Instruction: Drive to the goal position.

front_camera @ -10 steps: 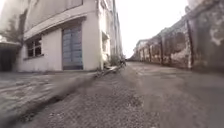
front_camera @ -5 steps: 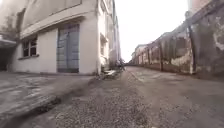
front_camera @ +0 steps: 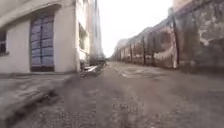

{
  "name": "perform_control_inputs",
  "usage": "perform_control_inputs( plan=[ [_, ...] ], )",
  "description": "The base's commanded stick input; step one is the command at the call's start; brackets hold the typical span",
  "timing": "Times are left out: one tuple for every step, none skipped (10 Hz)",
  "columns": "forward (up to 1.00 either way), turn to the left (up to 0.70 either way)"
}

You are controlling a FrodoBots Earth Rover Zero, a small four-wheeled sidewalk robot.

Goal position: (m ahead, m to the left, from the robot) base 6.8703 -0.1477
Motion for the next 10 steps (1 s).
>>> perform_control_inputs(
  plan=[
    [0.7, -0.27],
    [0.7, -0.27],
    [0.7, -0.27],
    [0.7, 0.0],
    [0.7, 0.0],
    [0.7, 0.0],
    [0.7, 0.0],
    [0.7, 0.0],
    [0.7, 0.0],
    [0.7, 0.0]
  ],
)
